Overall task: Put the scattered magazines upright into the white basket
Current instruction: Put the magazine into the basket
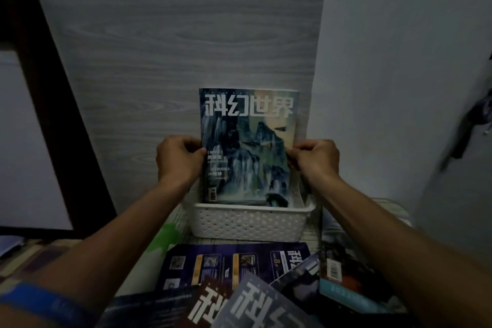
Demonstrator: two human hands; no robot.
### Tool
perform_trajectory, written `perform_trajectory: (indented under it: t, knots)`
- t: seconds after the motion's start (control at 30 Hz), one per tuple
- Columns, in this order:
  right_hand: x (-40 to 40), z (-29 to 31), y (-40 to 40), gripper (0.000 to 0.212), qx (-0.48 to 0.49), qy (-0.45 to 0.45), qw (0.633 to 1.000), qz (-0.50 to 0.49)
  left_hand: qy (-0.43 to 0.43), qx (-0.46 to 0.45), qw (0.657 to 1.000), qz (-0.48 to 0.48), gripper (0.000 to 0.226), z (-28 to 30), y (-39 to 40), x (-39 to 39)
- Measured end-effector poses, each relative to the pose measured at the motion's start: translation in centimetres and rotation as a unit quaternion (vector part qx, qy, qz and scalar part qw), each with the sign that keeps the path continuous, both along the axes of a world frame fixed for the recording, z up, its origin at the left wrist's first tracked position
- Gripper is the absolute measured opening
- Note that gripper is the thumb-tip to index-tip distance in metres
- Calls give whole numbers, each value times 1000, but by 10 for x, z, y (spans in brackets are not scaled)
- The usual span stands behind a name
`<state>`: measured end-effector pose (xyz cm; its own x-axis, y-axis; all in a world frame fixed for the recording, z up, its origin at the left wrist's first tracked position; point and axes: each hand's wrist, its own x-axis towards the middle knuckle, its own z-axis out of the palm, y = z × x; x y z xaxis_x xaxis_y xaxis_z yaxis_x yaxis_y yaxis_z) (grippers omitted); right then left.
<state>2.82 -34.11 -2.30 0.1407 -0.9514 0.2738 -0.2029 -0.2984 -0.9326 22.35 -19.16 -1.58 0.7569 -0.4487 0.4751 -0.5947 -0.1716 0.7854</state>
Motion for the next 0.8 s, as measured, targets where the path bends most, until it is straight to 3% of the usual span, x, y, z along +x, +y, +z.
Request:
perform_trajectory:
  t: [0.07,0.13,0.23,0.3,0.4,0.6,0.73,0.8]
  knots:
    - [0,-4,2,14,-5,18,1000,-8,11,4,1000,27,15,-5,2,-2]
    - [-1,-9,1,5,-23,34,999,-9,41,37,998,34,18,-10,3,-5]
    - [2,-8,0,31,-19,116,992,54,100,101,988,-69,24,-12,-1,-8]
    - [5,-7,4,28,-5,141,984,105,145,95,974,-149,23,-10,-3,-9]
    - [4,-7,5,25,-29,107,987,114,161,86,962,-201,26,-12,-3,-3]
    - [3,-18,6,24,-111,101,984,97,26,159,973,-165,28,-21,-5,9]
    - [-11,-7,4,47,-4,73,971,230,-9,216,968,-127,21,-26,-3,7]
    - [-18,3,13,54,-6,157,954,254,-30,263,957,-116,22,-25,4,1]
